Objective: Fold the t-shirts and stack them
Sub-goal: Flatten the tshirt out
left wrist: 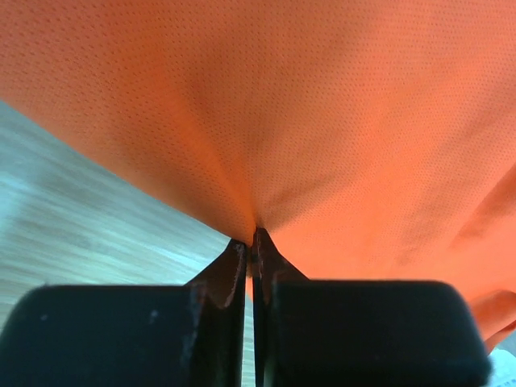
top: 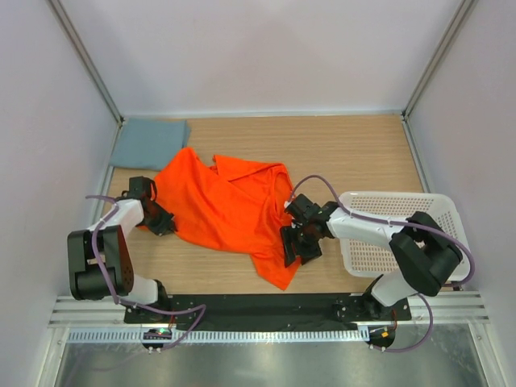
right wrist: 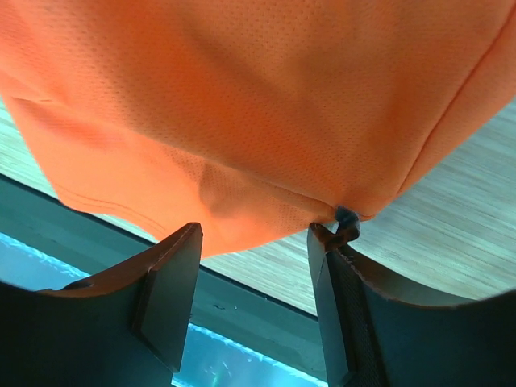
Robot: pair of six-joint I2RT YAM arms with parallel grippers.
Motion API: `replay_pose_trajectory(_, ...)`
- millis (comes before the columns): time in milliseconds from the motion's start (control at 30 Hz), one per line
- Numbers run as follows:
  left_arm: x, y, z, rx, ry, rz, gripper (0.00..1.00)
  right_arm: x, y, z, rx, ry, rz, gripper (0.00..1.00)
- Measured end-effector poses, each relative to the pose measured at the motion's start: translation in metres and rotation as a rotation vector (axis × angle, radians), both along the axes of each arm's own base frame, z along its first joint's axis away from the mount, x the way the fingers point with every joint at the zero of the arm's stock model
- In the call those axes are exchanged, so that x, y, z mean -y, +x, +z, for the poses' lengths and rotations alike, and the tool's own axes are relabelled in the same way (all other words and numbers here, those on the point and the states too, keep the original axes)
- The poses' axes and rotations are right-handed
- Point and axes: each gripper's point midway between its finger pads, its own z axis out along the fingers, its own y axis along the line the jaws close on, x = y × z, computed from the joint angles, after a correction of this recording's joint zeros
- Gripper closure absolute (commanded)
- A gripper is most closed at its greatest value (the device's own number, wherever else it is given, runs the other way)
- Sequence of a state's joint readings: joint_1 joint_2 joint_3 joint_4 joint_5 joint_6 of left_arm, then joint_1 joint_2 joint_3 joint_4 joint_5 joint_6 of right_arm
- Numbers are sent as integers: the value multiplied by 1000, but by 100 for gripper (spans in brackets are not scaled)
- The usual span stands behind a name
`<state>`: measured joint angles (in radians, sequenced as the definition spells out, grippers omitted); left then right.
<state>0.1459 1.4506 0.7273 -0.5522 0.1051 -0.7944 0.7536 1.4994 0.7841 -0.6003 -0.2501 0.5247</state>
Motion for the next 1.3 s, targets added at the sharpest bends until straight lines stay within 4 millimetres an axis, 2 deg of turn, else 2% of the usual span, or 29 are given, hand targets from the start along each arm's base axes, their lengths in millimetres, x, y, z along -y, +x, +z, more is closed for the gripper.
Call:
replay_pose_trajectory(100, -1, -6, 5, 24, 13, -9, 100, -1, -4, -3, -1, -14, 13, 44)
replay_pose_trajectory(133, 0, -7, 9, 39, 15, -11, 100, -1, -5, -4, 3, -17, 15, 54)
replay_pose_trajectory(300, 3, -8, 32, 136, 15, -22, 100, -1, -3, -10, 11, -50, -3, 83)
replay_pose_trajectory(333, 3, -8, 37, 153, 14, -26, 100, -1, -3, -10, 11, -54, -8, 92)
replay_pose_trajectory(367, 4, -9, 42, 172, 14, -29, 100, 0, -2, -11, 15, -59, -13, 96)
replay_pose_trajectory(533, 10, -10, 64, 232, 20, -69, 100, 4, -1, -7, 32, -78, -29, 99)
replay_pose_trajectory(600, 10, -6, 73, 229, 33, -96, 100, 7, -1, 2, 46, -77, -31, 98)
replay_pose_trajectory(667, 6, 4, 88, 245, 64, -123, 100, 6, 4, 21, 77, -55, -43, 98)
replay_pose_trajectory(733, 2, 18, 103, 260, 92, -146, 100, -1, 19, 43, 121, -19, -52, 99)
replay_pose_trajectory(800, -3, 40, 118, 278, 119, -175, 97, -6, 44, 64, 163, 15, -79, 99)
replay_pose_trajectory(900, -9, 79, 126, 276, 138, -231, 94, -8, 91, 83, 210, 44, -132, 98)
replay_pose_trajectory(1000, -10, 115, 112, 225, 120, -294, 94, -6, 130, 83, 213, 30, -152, 99)
replay_pose_trajectory(1067, -9, 141, 94, 173, 97, -336, 92, -5, 150, 76, 188, 14, -155, 98)
replay_pose_trajectory(1133, -9, 164, 71, 132, 80, -370, 87, -5, 169, 68, 164, 1, -152, 98)
replay_pose_trajectory(1233, -9, 189, 46, 77, 60, -407, 70, -6, 196, 56, 136, -12, -149, 98)
replay_pose_trajectory(1300, -11, 203, 42, 62, 61, -417, 61, -7, 212, 48, 123, -19, -148, 95)
